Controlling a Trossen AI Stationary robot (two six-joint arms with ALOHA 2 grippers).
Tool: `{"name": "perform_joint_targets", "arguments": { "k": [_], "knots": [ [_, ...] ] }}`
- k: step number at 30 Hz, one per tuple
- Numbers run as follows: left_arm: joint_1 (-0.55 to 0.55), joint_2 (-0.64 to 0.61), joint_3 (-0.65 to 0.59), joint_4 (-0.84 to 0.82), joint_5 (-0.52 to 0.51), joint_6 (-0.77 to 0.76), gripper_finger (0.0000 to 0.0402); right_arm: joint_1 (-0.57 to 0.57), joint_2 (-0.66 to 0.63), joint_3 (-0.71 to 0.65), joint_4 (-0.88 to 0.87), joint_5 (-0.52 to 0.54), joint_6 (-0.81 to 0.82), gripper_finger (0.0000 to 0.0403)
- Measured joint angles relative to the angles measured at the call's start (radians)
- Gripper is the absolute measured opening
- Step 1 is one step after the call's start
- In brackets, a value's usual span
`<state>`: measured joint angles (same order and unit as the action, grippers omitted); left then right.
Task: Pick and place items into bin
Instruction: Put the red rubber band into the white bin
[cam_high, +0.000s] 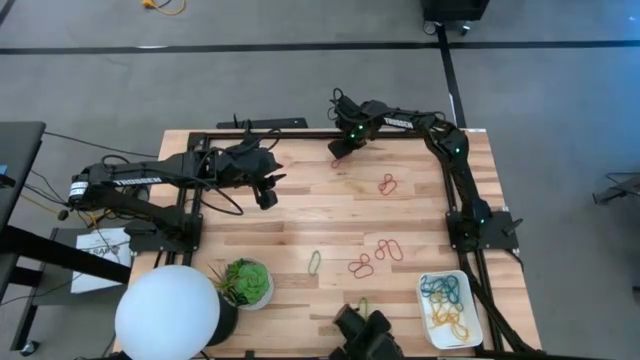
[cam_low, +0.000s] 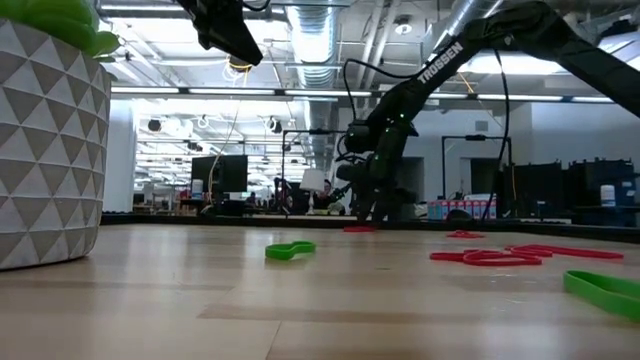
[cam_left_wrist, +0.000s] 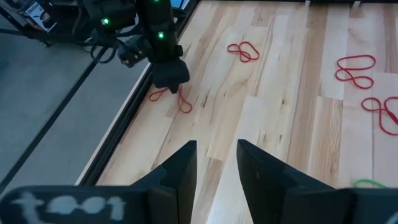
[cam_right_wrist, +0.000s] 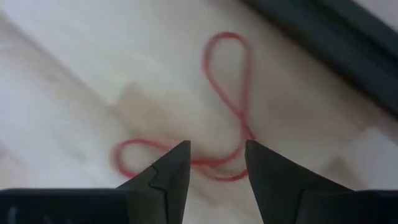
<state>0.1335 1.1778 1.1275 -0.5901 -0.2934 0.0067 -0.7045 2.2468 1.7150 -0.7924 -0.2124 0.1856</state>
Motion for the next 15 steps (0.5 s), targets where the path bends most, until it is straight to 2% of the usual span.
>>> {"name": "perform_joint_targets", "arguments": {
  "k": [6, 15],
  "knots": [
    [0.0, 0.0, 0.0, 0.004, 0.0, 0.0, 0.0105, -0.041, 0.001, 0.0, -0.008, 0.005, 0.049, 0.0148],
    [0.0, 0.0, 0.0, 0.003, 0.001, -0.001, 0.0104, -0.036, 0.024, 0.015, -0.015, 0.029, 0.018, 0.0146]
  ]
}}
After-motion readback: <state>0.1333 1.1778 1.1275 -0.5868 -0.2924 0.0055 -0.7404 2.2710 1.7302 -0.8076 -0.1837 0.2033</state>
